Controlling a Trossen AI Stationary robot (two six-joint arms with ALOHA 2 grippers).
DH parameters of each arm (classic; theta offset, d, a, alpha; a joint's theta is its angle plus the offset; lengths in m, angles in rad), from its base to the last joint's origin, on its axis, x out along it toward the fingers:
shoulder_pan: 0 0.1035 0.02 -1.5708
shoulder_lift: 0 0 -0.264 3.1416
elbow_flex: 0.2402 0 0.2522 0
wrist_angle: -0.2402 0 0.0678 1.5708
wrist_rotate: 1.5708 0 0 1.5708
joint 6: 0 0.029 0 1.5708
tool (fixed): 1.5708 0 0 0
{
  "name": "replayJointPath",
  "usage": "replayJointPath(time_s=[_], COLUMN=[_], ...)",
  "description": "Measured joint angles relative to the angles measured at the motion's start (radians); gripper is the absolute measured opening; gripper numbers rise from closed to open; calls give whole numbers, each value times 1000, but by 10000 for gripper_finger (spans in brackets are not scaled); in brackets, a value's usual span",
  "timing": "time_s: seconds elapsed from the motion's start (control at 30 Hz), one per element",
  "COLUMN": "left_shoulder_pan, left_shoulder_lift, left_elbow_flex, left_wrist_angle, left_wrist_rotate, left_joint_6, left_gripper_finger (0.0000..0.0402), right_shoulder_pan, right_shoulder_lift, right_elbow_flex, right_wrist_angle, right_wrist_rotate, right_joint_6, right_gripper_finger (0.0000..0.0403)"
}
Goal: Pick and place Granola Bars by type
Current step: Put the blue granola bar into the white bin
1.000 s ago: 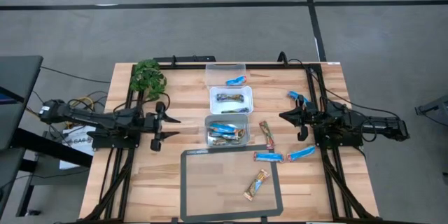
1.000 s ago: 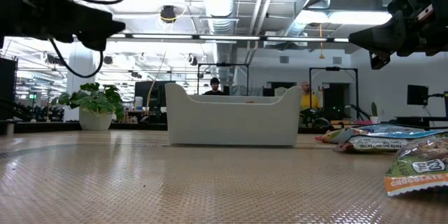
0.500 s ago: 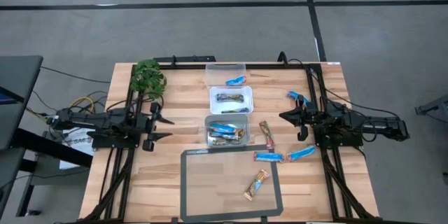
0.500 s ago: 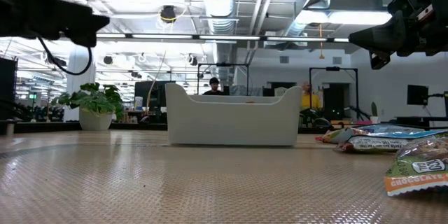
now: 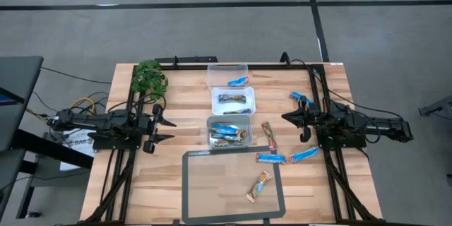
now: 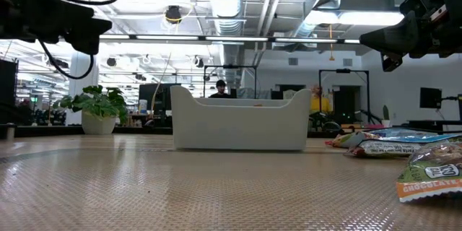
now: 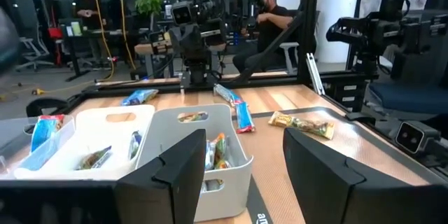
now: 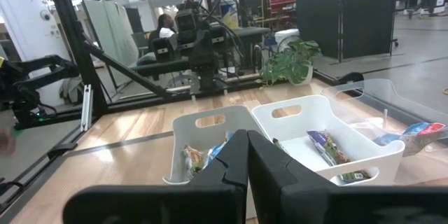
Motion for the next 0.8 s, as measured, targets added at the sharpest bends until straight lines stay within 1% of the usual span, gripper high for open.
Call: replayJointPath(time_s=[0.67,0.7,0.73,0.8], left_shoulder_pan=[0,0,0,0], left_shoulder_lift=[0,0,0,0], left_elbow_flex=[-1,-1,-1,-1], left_wrist_angle=[-2,-2,-2,-2], left_wrist_rotate=[-3,-3,-3,-3], left_joint_6=[17,22,23,22], left_gripper_finger=[186,186,186,186], right_shoulder_pan=[0,0,0,0], right_shoulder_lift=[0,0,0,-1], right_elbow_flex=[0,0,0,0], right_wrist_angle=[1,4,18,38], right_wrist_rotate=[0,2,2,0], right_joint_6=[5,49,146,397], right_gripper_finger=[0,0,0,0])
